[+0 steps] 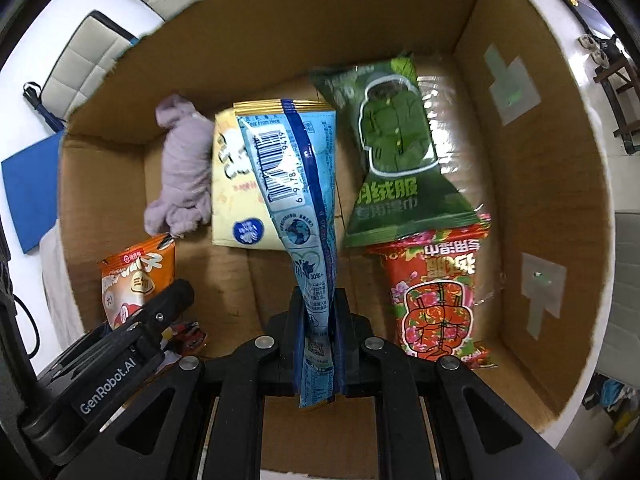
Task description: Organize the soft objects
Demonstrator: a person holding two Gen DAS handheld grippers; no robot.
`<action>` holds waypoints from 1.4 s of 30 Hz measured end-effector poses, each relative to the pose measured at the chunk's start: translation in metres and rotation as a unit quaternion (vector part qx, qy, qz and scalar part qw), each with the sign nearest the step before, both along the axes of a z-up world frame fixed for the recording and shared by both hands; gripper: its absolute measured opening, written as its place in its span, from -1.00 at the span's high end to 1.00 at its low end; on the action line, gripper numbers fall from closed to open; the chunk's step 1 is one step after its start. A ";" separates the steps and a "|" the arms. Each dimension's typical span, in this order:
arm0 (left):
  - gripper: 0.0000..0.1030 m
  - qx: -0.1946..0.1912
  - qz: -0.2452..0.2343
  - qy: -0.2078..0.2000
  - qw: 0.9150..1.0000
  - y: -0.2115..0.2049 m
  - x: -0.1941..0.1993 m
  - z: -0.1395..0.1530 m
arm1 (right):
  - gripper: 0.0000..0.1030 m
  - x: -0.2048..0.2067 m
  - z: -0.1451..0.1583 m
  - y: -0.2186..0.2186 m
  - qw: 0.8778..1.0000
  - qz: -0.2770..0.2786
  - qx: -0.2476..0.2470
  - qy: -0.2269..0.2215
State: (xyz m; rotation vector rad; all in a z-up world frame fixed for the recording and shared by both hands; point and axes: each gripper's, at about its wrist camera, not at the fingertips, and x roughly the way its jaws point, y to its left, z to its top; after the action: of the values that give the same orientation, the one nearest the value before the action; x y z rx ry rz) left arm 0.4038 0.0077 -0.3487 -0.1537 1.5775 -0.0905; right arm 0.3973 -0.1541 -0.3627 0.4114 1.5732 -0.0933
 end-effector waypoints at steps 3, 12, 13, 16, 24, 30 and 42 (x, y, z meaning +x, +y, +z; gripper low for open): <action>0.13 0.001 0.003 0.007 1.000 0.001 0.000 -0.002 | 0.70 0.000 -0.006 0.002 1.000 0.004 0.008 0.006; 0.09 0.015 -0.002 -0.005 1.000 0.003 -0.003 0.013 | 0.65 0.003 -0.003 0.000 0.999 0.032 -0.008 0.006; 0.09 0.017 -0.003 -0.009 1.000 0.002 -0.004 0.017 | 0.64 0.000 -0.001 -0.003 0.999 0.034 -0.009 0.004; 0.09 0.024 -0.008 -0.024 0.999 -0.002 -0.011 0.029 | 0.32 -0.006 0.006 -0.005 0.999 0.046 -0.024 0.000; -0.64 0.052 -0.023 -0.088 0.995 -0.004 -0.039 0.067 | -0.35 -0.036 0.031 -0.012 0.994 0.083 -0.068 -0.033; -0.95 0.066 -0.025 -0.114 0.991 0.000 -0.054 0.086 | -0.99 -0.058 0.053 -0.024 0.991 0.089 -0.086 -0.055; -0.95 0.045 -0.022 -0.193 0.980 0.000 -0.114 0.177 | -1.00 -0.104 0.132 -0.033 0.985 0.077 -0.098 -0.120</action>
State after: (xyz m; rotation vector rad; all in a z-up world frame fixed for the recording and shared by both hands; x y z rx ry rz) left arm 0.2896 0.0077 -0.1721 -0.0275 1.1944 -0.0779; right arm 0.2936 -0.1866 -0.2303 0.1397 1.3391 -0.0751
